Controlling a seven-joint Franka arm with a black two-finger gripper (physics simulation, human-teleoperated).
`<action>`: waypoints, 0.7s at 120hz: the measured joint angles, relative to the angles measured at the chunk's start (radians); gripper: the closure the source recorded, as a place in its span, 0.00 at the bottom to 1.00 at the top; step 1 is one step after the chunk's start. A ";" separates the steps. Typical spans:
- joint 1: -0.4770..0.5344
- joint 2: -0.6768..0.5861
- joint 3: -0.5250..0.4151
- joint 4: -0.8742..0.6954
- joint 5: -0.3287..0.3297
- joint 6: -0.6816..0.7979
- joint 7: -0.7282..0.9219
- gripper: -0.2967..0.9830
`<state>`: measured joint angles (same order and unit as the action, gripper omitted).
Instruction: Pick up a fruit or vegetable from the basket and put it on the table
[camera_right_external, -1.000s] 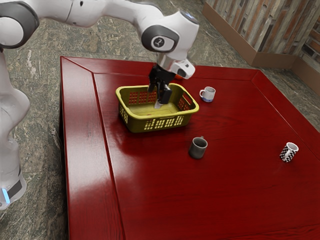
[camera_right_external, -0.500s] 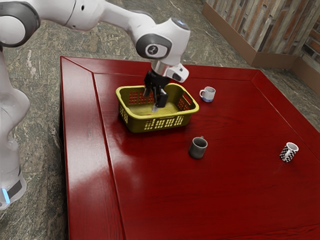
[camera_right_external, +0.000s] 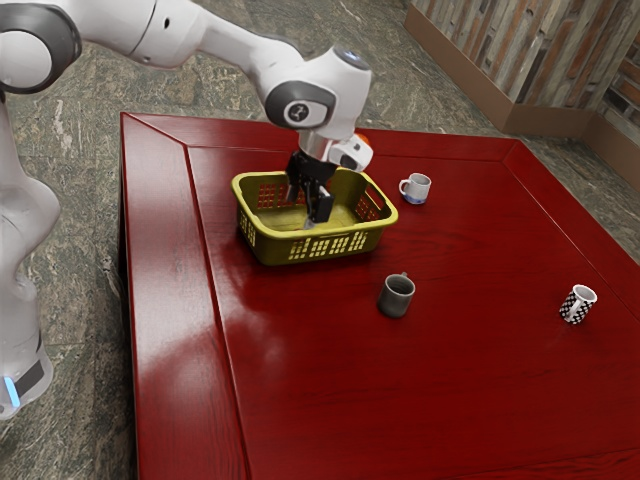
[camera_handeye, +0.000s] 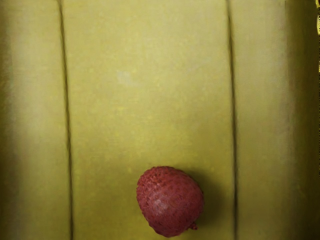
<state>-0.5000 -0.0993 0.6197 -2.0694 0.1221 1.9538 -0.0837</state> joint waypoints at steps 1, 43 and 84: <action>0.000 0.000 0.000 -0.001 0.000 0.002 0.000 0.23; -0.001 -0.002 0.015 -0.035 -0.014 0.046 0.000 0.23; 0.001 -0.003 0.031 -0.066 -0.026 0.084 0.000 0.23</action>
<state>-0.4989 -0.1024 0.6503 -2.1354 0.0964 2.0375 -0.0834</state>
